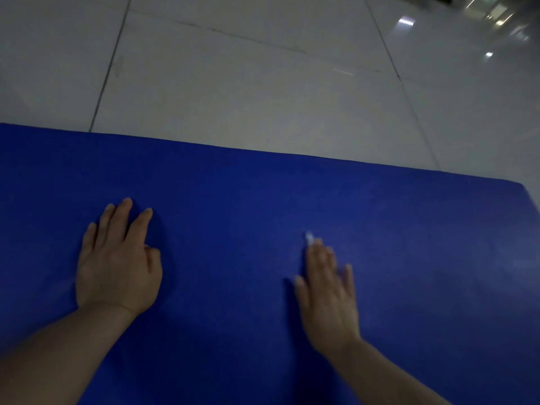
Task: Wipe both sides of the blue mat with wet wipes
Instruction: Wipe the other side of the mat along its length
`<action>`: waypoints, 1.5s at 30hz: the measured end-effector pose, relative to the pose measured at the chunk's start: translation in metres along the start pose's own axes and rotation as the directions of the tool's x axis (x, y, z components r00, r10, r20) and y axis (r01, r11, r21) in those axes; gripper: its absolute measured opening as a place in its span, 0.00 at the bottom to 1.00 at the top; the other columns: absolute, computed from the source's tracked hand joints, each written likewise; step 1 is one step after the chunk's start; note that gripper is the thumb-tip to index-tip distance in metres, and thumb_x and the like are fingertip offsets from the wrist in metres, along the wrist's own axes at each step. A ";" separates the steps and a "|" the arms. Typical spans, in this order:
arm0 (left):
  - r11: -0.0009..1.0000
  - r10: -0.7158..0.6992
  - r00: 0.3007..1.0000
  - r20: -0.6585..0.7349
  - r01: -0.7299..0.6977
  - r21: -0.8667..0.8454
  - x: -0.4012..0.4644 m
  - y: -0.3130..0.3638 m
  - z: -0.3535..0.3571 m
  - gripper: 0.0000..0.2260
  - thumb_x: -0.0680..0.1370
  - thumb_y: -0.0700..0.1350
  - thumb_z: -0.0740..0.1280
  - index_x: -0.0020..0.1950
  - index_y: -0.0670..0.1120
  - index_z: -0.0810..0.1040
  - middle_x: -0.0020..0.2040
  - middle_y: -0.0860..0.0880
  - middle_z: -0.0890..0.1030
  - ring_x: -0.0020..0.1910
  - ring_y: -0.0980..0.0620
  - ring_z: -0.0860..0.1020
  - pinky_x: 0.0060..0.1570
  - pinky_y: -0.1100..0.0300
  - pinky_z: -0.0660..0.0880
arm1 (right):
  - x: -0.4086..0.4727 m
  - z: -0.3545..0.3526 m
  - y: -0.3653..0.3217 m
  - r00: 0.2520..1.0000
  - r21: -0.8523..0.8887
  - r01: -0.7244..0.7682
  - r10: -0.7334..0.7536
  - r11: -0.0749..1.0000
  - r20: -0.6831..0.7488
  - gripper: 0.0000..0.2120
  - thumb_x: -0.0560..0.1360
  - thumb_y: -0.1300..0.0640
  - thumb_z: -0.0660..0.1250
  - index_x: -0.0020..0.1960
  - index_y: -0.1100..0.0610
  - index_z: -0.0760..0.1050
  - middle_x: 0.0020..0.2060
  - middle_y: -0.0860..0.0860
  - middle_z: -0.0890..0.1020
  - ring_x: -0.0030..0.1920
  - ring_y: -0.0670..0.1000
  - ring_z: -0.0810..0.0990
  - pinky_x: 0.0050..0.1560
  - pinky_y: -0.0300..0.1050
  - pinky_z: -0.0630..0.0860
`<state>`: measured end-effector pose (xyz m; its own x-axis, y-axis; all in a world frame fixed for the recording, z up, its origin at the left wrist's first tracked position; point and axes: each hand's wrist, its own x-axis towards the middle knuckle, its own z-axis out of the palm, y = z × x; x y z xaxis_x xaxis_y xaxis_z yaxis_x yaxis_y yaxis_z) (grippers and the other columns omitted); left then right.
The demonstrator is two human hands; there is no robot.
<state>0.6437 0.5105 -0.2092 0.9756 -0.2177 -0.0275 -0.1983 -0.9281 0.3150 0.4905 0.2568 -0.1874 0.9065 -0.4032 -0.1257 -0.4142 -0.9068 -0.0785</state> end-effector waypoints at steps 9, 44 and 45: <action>0.991 0.081 0.994 -0.080 -0.089 -0.100 -0.003 -0.001 0.002 0.16 0.78 0.36 0.62 0.66 0.38 0.76 0.72 0.39 0.68 0.74 0.40 0.61 0.74 0.44 0.53 | 0.012 -0.005 0.038 0.940 0.010 -0.287 0.279 0.958 0.194 0.33 0.79 0.40 0.41 0.76 0.56 0.32 0.76 0.50 0.35 0.75 0.50 0.33 0.73 0.52 0.35; 0.976 0.179 0.984 -0.009 -0.179 -0.126 -0.218 0.059 0.016 0.19 0.73 0.36 0.69 0.65 0.41 0.76 0.73 0.39 0.67 0.73 0.41 0.63 0.72 0.41 0.56 | -0.086 0.005 0.045 0.928 0.048 -0.361 0.353 0.931 0.121 0.29 0.81 0.44 0.40 0.78 0.55 0.40 0.77 0.48 0.45 0.76 0.51 0.43 0.75 0.56 0.43; 0.978 0.188 0.982 0.010 -0.186 -0.097 -0.229 0.059 0.018 0.20 0.73 0.37 0.70 0.65 0.41 0.76 0.73 0.39 0.67 0.73 0.41 0.63 0.72 0.40 0.58 | -0.091 0.004 0.045 0.906 0.056 -0.412 0.402 0.910 0.136 0.29 0.82 0.45 0.41 0.78 0.56 0.40 0.77 0.48 0.43 0.76 0.51 0.41 0.75 0.57 0.43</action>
<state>0.4066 0.5003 -0.2015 0.9201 -0.3911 0.0227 -0.3661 -0.8377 0.4053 0.3889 0.2530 -0.1834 0.6433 -0.7127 -0.2796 -0.7547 -0.6518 -0.0747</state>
